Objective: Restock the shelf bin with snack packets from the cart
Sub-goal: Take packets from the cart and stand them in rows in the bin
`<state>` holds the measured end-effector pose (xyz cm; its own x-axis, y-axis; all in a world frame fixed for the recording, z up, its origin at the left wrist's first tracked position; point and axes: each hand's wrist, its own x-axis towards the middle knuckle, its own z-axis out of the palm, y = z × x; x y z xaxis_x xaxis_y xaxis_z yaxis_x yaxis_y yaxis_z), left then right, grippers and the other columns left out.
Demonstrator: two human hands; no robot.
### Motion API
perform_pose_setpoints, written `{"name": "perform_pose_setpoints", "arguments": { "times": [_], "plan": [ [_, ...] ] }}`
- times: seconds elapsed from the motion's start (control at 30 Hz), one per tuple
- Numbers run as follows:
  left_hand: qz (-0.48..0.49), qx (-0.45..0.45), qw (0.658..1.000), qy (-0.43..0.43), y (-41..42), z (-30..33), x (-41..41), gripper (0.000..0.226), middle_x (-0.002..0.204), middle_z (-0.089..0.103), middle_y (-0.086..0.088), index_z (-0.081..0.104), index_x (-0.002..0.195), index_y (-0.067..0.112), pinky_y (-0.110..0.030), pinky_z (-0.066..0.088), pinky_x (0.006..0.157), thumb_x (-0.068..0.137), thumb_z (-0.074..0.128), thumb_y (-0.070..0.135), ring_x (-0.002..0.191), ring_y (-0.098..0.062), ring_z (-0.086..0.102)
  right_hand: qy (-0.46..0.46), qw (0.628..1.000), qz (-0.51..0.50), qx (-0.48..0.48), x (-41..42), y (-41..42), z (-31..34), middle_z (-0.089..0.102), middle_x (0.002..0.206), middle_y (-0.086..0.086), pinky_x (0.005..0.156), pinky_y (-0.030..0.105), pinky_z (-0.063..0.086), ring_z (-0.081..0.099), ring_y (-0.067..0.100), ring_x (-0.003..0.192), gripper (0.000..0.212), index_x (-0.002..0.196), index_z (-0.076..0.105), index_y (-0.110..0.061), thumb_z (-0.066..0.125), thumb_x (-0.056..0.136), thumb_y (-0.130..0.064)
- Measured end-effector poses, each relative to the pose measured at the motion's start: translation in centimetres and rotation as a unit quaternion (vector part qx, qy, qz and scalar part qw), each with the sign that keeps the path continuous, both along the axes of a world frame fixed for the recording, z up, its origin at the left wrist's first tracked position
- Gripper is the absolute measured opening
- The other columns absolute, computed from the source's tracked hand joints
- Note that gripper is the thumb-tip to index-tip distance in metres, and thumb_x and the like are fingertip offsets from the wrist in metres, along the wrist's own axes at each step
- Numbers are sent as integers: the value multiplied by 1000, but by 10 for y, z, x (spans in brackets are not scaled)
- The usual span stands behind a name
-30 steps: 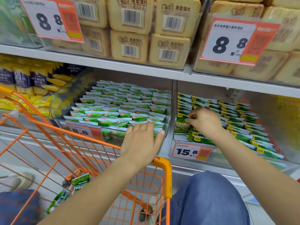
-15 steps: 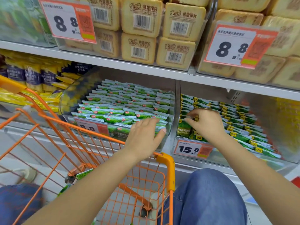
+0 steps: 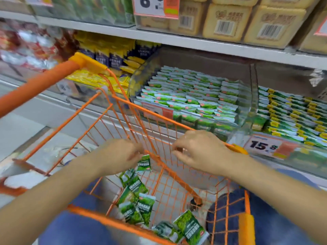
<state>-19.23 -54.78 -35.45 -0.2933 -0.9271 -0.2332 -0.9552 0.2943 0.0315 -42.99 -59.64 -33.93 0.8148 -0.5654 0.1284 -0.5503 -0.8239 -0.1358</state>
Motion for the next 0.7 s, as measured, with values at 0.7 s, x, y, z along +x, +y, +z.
{"name": "perform_pose_setpoints", "arguments": {
  "times": [0.7],
  "plan": [
    [85,220,969,-73,-2,-24,9,55,135,52,-9,38,143,14,-39,47,95,101,35,48,119,-27,52,285,884,5,370,109,9,-105,67,110,10,70,28,42,61,24,95,39,114,65,-6,72,84,-29]
  ]
}}
